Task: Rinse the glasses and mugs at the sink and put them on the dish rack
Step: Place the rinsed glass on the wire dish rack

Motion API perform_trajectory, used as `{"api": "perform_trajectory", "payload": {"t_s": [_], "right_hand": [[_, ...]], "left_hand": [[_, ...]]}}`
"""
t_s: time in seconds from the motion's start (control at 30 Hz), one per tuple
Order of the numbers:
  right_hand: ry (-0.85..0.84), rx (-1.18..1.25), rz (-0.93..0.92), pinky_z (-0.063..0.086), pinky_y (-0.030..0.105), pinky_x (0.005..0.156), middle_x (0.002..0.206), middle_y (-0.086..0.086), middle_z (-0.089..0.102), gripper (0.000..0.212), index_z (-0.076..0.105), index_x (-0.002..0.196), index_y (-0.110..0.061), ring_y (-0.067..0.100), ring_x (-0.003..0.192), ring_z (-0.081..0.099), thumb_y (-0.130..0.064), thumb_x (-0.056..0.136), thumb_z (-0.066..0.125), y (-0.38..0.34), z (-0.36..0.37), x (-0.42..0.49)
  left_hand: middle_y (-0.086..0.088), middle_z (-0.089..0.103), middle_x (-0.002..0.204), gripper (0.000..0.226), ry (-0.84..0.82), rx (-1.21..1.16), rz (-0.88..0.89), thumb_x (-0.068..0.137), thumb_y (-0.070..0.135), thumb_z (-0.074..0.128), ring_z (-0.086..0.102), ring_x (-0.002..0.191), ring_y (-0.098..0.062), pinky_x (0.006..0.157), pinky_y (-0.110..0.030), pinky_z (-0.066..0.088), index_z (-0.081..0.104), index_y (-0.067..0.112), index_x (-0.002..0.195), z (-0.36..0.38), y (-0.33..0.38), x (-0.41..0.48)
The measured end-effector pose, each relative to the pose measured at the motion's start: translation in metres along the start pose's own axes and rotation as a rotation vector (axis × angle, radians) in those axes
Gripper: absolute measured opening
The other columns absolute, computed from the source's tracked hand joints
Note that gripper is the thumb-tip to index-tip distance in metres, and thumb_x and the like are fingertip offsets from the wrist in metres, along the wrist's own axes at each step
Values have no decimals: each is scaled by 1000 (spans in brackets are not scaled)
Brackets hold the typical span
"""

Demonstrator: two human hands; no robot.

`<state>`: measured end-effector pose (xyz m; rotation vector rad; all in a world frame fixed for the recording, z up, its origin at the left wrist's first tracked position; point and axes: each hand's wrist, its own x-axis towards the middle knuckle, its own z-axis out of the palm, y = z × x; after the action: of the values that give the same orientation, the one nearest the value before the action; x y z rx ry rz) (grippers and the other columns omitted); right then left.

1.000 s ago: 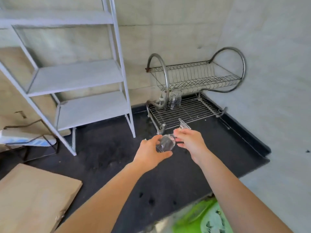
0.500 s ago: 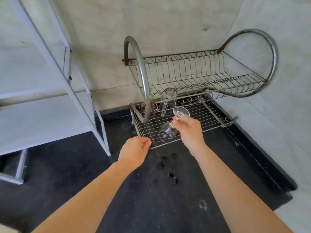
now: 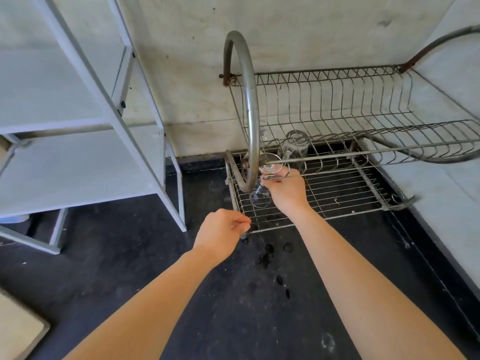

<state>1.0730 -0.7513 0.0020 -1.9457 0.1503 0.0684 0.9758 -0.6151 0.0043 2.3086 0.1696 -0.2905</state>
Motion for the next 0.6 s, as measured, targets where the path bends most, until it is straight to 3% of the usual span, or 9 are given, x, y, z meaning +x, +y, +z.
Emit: {"api": "perform_trajectory", "payload": {"t_s": [0.17,0.27,0.4,0.5,0.6], "right_hand": [[-32,-79,-36,51,39,86,88,7,72,7,72,87,-17,23,89,66,-12,86,67,1,-4,-8],[-43,-197,-38,48,32,85,99,7,72,18,73,97,-5,19,98,64,-20,88,67,5,-7,-11],[-56,-215,-41,39,21,85,120,3,64,36,64,121,-9,14,110,58,-24,89,67,8,-13,-18],[-19,-219,-45,39,20,87,124,1,62,37,62,125,-12,13,109,57,-22,89,66,10,-19,-23],[36,-255,-46,40,20,83,116,2,64,31,64,119,-12,11,96,57,-20,89,65,11,-24,-37]], "left_hand": [[2,71,111,22,2,5,-4,94,20,58,59,92,-5,84,-16,41,71,21,112,2,1,0],[3,70,111,22,1,17,-16,95,21,56,62,100,-10,84,-18,42,70,22,112,5,0,0],[3,69,113,23,40,28,-8,97,21,53,61,97,-10,82,-17,42,68,23,114,11,-1,-2],[3,68,114,25,77,30,-2,98,20,51,58,91,-6,81,-17,43,65,21,118,15,0,-7],[1,65,119,28,151,19,18,98,23,51,61,98,-12,83,-19,45,63,20,123,17,1,-15]]}}
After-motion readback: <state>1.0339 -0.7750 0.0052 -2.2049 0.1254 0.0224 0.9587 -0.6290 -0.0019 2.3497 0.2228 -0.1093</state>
